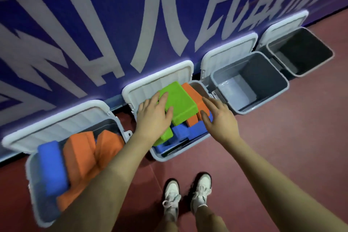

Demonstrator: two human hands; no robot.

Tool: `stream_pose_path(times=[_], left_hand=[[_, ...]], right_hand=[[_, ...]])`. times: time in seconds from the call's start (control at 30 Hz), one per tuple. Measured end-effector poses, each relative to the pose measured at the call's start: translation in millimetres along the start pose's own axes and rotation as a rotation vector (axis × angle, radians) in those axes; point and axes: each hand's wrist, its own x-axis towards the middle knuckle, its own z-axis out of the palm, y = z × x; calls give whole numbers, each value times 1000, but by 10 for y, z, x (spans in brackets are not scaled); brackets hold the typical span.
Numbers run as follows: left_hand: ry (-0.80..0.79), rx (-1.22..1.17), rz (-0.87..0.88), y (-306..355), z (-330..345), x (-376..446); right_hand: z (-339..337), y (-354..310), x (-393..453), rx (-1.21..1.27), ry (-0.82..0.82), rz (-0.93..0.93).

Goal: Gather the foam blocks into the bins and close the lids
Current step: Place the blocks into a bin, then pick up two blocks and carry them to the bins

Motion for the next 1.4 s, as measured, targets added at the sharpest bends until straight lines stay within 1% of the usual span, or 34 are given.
stream_pose_path(times=[0.1, 0.23, 0.37, 0.5, 0.57, 0.77, 0.97, 1.1, 1.23, 1.4], left_hand=[[-29, 11, 107, 399, -244, -122], [-57, 28, 292, 1037, -323, -316], [-120, 35, 508, 1787, -242, -601], [-216, 63, 699, 2650, 54, -1097], [-258, 114, 821, 3125, 230, -1504], [-376, 153, 1181, 4357, 920, -2991], [-492, 168, 1553, 5369, 1533, -4669], [-570, 177, 1806, 5809, 1826, -5767], [-652, 184, 2046, 6131, 2068, -6753], [-715, 209, 2242, 6522, 2362, -7720]], right_hand=[[-388, 37, -333, -3, 103, 51], [-776, 274, -841, -17, 214, 145], [-1152, 686, -1542, -55, 337, 277], [-1428, 1168, -2543, -121, 434, 470], [-1544, 1372, -3143, -137, 493, 580], [-1793, 1901, -5130, -213, 622, 897], [-1916, 2100, -7056, -305, 737, 1256], [-1839, 1929, -8113, -343, 806, 1505], [-1793, 1728, -8987, -351, 886, 1757], [-1854, 1703, -9795, -343, 952, 1963]])
